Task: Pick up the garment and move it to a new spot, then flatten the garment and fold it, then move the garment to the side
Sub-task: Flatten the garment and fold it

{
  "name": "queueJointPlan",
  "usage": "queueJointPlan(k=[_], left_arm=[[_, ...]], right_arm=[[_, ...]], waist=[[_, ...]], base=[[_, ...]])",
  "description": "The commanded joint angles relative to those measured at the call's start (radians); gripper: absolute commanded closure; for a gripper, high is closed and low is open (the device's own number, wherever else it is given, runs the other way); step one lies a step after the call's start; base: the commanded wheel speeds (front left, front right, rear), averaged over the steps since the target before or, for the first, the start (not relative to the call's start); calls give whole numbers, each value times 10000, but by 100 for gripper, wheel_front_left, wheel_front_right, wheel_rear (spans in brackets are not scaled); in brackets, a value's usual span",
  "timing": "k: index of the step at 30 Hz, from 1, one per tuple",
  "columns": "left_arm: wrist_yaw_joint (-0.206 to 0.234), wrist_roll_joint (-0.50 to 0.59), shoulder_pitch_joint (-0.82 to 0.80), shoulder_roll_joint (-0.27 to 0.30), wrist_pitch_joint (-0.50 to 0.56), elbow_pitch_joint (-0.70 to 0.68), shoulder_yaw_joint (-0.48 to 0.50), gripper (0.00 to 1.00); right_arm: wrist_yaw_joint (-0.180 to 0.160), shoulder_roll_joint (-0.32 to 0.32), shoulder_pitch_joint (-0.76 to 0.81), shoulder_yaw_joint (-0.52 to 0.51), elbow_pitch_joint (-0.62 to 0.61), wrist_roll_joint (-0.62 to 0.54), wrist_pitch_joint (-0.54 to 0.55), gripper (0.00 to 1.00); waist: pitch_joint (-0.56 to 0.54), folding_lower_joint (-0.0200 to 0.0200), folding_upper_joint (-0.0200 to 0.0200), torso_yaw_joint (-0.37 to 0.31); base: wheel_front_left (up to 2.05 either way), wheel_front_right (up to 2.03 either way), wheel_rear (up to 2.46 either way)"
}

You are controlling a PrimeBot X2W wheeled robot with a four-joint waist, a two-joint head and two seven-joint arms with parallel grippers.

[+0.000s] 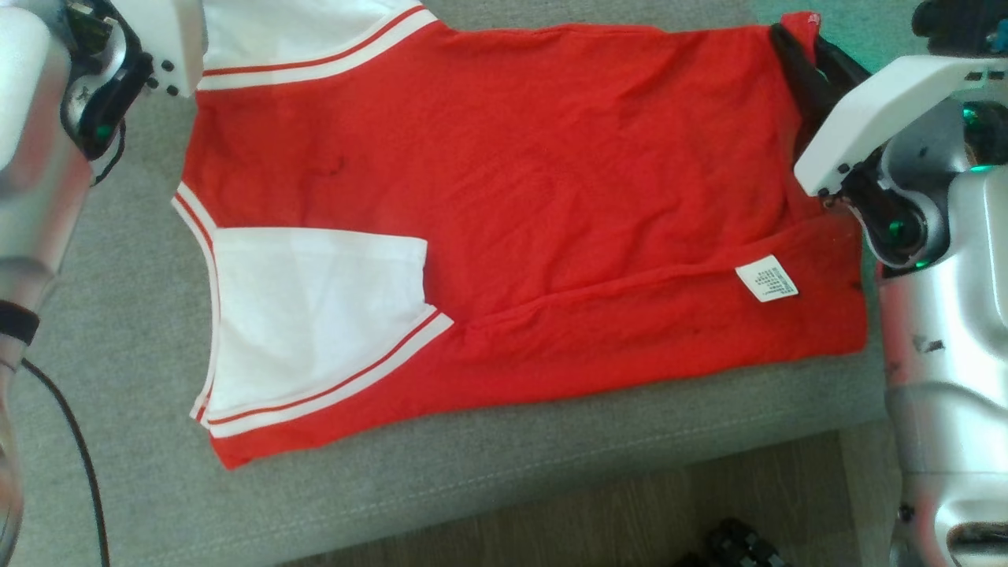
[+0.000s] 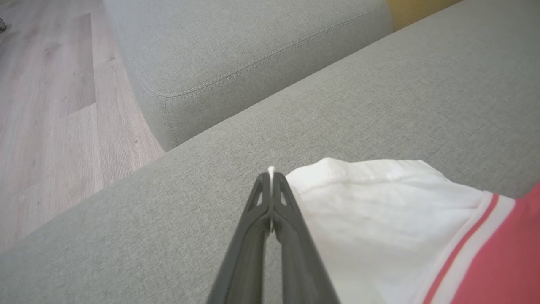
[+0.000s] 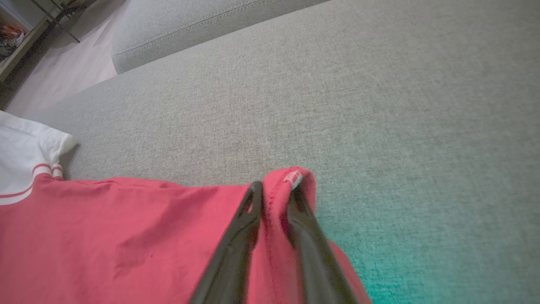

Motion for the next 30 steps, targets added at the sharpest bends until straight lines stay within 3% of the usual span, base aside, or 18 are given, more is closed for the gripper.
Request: queueJointPlan(k=[1, 2, 7, 13, 19, 24, 30], left_arm=[[14, -71, -405, 466, -114, -197, 249, 100], [14, -127, -427, 480, -199, -182, 204, 100], [14, -237, -680, 581, -1000, -52, 110, 100], [263, 125, -1364, 501, -2780, 158, 378, 100], [418, 403, -1670, 220, -3149, -124, 819, 100], [308, 589, -821, 247, -3159, -1344, 1423, 100], [216, 681, 1259, 782, -3161, -3222, 2166, 100]], right_arm=[[-4, 72, -238, 59, -271, 99, 90, 83], [-4, 83, -303, 5, -189, 150, 102, 100], [-4, 16, -683, -257, 95, 251, -1, 100], [-4, 6, -1476, -892, 536, 319, -489, 100], [-4, -72, -2236, -1376, 935, 178, -1267, 100], [-4, -307, -2149, -1338, 1116, 166, -1418, 100], [-4, -871, -1109, -1091, 701, 447, -1122, 100]], waist=[[-9, -1, 0, 18], [-8, -1, 0, 33], [59, -1, 0, 76], [201, -1, 0, 217], [229, -1, 0, 575], [45, -1, 0, 883], [-273, -1, 0, 1102]], base=[[0, 0, 0], [0, 0, 0], [0, 0, 0], [0, 0, 0], [0, 0, 0], [0, 0, 0], [0, 0, 0]])
